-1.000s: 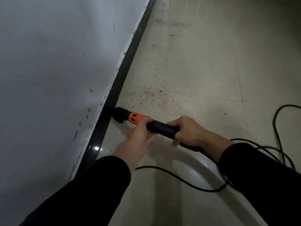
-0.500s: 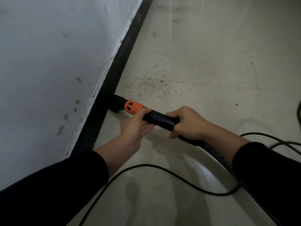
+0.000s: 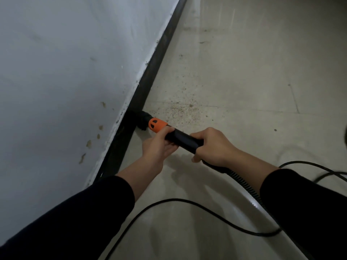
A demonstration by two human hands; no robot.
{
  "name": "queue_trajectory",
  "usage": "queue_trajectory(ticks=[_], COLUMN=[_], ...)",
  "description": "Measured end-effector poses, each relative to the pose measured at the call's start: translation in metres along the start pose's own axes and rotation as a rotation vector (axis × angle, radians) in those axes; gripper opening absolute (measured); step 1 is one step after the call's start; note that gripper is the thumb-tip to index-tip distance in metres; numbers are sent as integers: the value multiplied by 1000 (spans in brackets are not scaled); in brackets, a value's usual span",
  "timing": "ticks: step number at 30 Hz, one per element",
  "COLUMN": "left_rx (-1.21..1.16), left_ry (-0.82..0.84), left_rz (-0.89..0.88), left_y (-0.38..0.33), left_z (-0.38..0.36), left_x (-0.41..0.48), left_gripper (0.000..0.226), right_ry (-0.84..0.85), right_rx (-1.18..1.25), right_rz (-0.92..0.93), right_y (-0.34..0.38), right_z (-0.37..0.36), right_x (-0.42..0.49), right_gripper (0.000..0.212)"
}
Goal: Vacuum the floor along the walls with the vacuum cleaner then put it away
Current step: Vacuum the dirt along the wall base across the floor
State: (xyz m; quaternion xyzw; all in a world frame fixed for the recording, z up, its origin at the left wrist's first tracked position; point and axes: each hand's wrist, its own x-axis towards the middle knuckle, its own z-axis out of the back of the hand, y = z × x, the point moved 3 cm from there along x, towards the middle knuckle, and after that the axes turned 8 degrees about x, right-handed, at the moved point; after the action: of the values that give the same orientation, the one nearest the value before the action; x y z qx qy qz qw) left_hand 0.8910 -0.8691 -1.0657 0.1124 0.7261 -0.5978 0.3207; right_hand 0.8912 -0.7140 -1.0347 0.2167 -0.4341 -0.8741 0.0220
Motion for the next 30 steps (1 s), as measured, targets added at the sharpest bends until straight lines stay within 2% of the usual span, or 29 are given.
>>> queue_trajectory(ticks=[10,17,30], left_rx=[-6,-12,-7], left_ry=[45,68,108], left_rz=[5,22,49], left_y=[2,9,18], left_z=[-7,-26,-41], left_x=[-12,-36,-63], left_gripper=[26,19,19], right_ry=[7,42,92], right_rx=[-2,24,56], right_rz=[-18,-60,-90], right_y=[-1,-11,-24], right_z=[11,28,49], right_x=[-13,-32,-53], right_gripper=[30,38,44])
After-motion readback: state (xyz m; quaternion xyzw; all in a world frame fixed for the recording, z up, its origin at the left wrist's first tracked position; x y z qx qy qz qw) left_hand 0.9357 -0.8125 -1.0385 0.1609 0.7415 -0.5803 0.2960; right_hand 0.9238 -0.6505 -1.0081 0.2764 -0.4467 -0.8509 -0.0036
